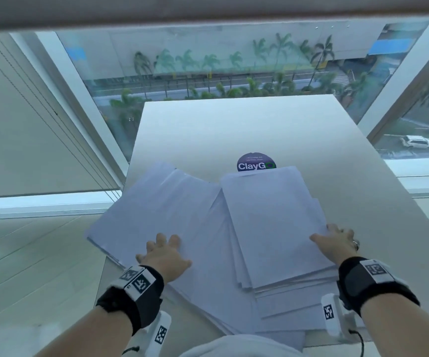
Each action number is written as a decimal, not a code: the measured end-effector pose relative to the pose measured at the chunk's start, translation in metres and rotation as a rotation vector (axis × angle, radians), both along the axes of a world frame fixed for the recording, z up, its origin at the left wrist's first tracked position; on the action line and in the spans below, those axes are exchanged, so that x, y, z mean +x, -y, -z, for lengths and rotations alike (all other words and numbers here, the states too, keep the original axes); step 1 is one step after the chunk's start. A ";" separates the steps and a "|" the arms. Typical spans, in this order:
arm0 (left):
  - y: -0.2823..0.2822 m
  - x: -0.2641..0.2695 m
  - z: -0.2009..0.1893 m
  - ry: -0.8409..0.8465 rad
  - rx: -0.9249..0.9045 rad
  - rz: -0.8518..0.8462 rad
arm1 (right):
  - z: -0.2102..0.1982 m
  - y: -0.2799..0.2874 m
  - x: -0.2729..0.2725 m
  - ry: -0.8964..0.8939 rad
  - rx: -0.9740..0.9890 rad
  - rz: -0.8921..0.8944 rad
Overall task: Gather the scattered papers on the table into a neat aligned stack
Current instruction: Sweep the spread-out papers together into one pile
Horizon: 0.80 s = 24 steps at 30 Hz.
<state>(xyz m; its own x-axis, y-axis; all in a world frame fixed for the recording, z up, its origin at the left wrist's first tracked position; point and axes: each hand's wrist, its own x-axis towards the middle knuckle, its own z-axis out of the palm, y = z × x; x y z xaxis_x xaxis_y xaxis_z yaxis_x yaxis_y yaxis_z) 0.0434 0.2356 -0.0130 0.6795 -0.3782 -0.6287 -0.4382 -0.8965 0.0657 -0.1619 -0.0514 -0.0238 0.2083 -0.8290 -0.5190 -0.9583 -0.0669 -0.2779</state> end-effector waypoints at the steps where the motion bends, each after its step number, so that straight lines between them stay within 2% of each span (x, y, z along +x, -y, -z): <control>1: -0.001 0.005 0.001 -0.009 -0.025 -0.018 | 0.002 0.000 0.000 0.001 -0.004 -0.014; 4: -0.005 0.032 0.003 -0.019 -0.101 -0.099 | 0.006 0.002 -0.005 -0.022 0.000 -0.007; 7: -0.009 0.063 0.002 0.066 -0.155 -0.177 | 0.007 0.004 -0.013 -0.040 0.025 0.037; 12: -0.021 0.110 0.010 0.180 -0.135 -0.252 | 0.005 0.010 -0.024 -0.087 0.034 0.008; 18: -0.024 0.128 0.012 0.202 -0.030 -0.263 | 0.001 0.010 -0.022 -0.134 0.016 -0.043; 24: -0.028 0.134 0.020 0.150 -0.087 -0.322 | 0.001 0.011 -0.006 -0.147 0.085 0.003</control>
<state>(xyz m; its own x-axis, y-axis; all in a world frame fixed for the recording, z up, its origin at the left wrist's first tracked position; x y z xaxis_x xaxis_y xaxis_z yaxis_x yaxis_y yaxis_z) 0.1770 0.2633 -0.0326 0.8547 -0.1772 -0.4879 -0.1448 -0.9840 0.1038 -0.1683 -0.0621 -0.0252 0.1221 -0.7813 -0.6121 -0.9892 -0.0458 -0.1390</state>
